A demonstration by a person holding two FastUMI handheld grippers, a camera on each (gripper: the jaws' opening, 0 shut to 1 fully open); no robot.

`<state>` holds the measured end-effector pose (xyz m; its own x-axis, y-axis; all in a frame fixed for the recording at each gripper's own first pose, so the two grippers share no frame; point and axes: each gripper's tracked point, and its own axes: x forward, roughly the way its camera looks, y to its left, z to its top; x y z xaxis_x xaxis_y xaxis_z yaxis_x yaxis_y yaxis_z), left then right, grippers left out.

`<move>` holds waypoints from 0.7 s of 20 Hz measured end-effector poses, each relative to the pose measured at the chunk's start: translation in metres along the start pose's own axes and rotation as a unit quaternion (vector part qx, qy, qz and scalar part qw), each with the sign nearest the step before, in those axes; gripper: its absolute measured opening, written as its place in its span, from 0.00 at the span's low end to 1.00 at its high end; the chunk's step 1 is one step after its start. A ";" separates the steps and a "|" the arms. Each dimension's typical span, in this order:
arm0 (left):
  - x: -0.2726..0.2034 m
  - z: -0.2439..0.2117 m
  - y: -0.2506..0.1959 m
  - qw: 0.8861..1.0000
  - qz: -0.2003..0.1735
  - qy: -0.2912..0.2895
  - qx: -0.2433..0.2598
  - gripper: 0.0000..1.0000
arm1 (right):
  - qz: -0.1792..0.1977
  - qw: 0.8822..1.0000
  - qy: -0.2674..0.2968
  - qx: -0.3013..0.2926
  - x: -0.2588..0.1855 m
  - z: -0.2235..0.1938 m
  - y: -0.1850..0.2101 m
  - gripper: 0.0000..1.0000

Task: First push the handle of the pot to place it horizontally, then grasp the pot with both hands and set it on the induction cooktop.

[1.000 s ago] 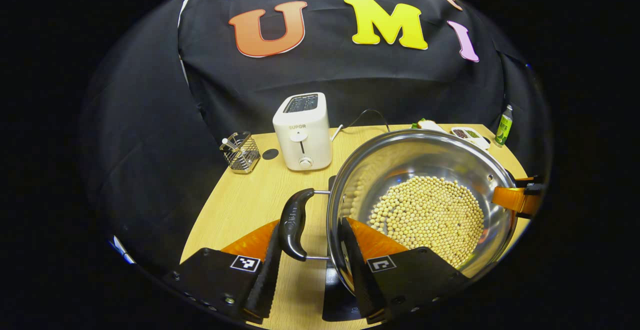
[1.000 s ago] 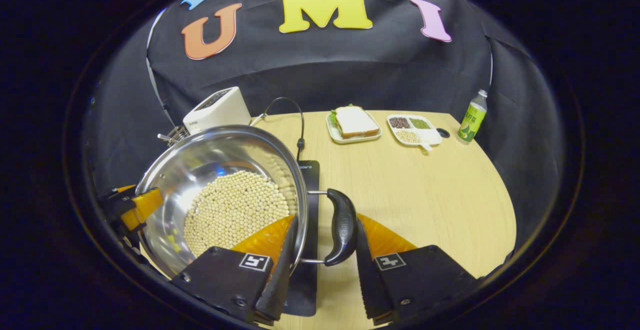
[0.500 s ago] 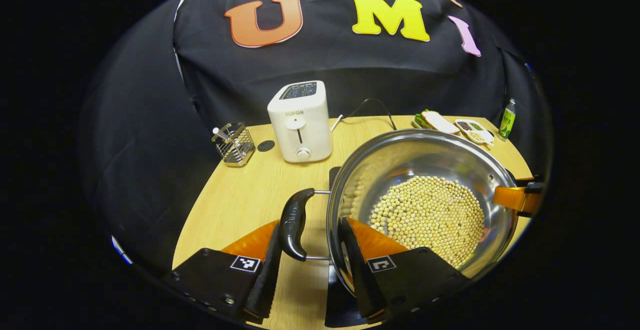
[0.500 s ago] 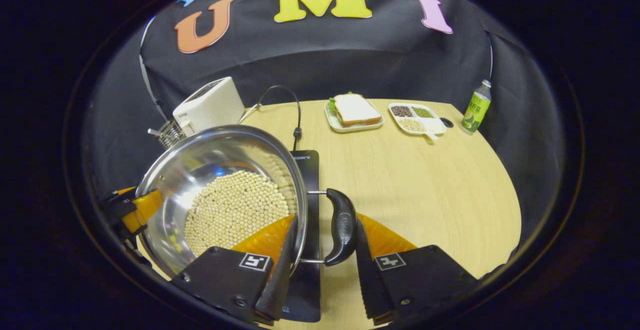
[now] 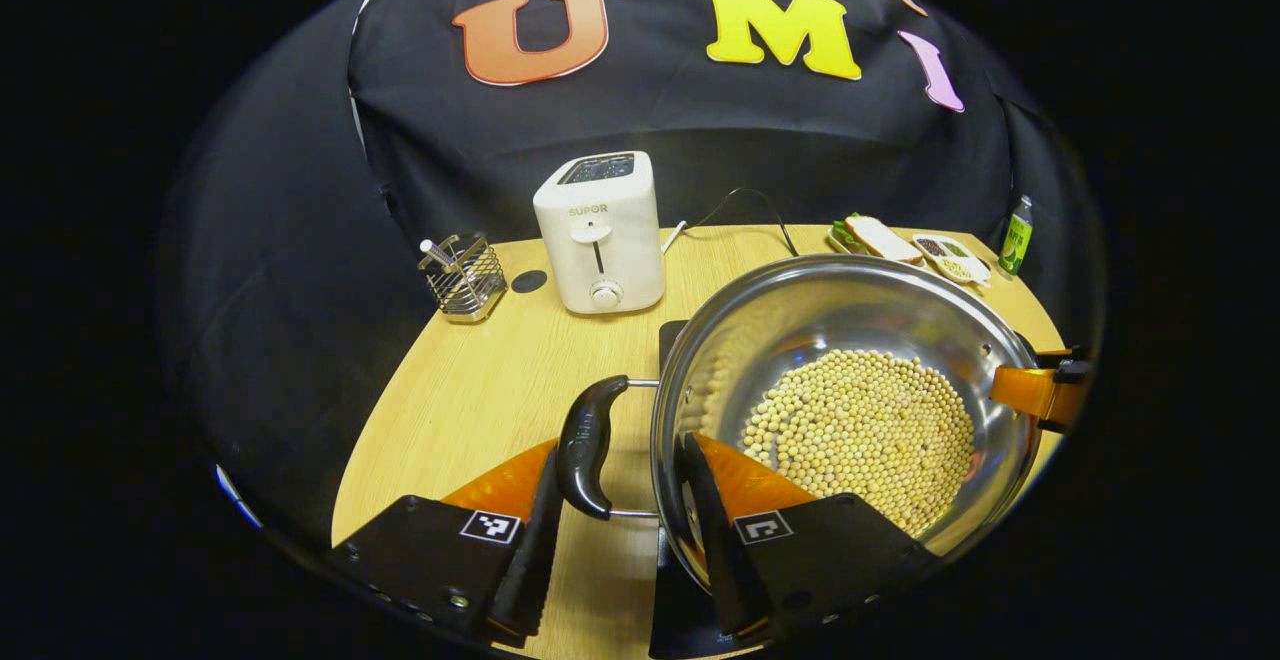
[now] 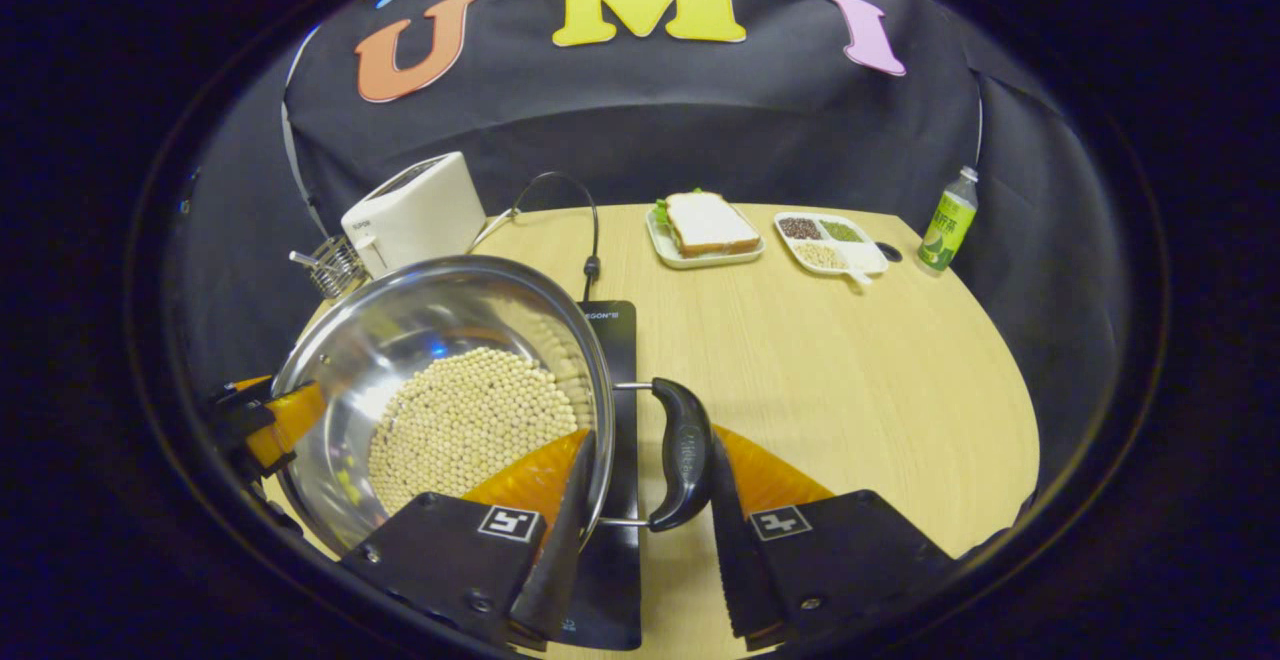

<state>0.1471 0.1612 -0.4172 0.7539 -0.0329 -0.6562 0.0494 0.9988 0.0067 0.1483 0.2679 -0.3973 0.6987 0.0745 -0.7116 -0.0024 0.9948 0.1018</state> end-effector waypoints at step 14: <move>-0.070 0.031 0.007 0.992 0.055 -0.110 0.005 0.97 | -0.004 0.990 -0.125 -0.061 -0.067 0.038 -0.016 0.91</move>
<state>0.1150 0.1690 -0.3475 0.8800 0.0678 -0.4701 -0.0353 0.9964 0.0775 0.1284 0.2445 -0.3248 0.8541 0.0626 -0.5164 -0.0718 0.9974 0.0022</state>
